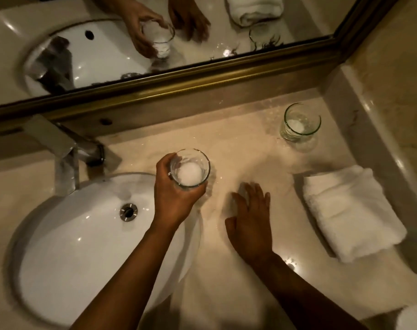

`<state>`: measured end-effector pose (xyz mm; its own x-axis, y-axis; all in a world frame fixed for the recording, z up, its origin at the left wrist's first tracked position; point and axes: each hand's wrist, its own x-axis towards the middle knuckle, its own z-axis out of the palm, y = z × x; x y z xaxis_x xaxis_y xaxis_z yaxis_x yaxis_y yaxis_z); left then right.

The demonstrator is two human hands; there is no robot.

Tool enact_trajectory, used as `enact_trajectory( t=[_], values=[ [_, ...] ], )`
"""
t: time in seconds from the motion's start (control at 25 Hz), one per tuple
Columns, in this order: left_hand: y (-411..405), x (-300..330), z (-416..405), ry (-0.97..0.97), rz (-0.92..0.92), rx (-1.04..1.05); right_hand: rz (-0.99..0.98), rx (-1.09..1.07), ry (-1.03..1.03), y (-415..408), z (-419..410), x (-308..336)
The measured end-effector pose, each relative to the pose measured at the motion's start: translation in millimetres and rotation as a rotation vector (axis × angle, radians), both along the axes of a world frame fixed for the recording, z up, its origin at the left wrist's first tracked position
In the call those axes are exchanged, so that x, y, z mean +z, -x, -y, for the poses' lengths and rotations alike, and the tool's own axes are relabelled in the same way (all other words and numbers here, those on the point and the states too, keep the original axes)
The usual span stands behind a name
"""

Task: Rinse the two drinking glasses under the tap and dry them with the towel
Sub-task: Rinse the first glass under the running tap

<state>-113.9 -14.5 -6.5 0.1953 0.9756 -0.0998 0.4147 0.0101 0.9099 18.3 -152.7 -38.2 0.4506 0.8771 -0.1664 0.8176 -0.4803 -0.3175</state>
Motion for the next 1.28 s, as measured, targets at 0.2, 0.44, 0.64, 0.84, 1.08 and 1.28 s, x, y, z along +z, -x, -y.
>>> enact_trajectory(
  t=[0.2, 0.44, 0.64, 0.84, 1.08, 1.28],
  values=[
    [97.5, 4.7, 9.5, 0.044, 0.004, 0.089, -0.325, 0.078, -0.270, 69.4, -69.8, 47.7],
    [187.0, -13.2, 23.9, 0.159, 0.030, 0.251, -0.342, 0.305, -0.469, 155.6, -174.6, 125.8],
    [231.5, -21.6, 0.1, 0.189, 0.063, 0.331, -0.241, 0.477, -0.307, 192.4, -229.9, 137.9],
    [250.2, -28.3, -31.5, 0.171, 0.066, 0.330, -0.002, 0.475, -0.100, 208.0, -258.5, 130.1],
    [253.4, -30.7, -50.8, 0.129, 0.094, 0.321, -0.006, 0.454, -0.032, 209.3, -276.1, 139.6],
    [256.6, -33.1, -54.8, 0.102, 0.082, 0.280, -0.025, 0.473, -0.040, 213.7, -288.0, 151.3]
  ],
)
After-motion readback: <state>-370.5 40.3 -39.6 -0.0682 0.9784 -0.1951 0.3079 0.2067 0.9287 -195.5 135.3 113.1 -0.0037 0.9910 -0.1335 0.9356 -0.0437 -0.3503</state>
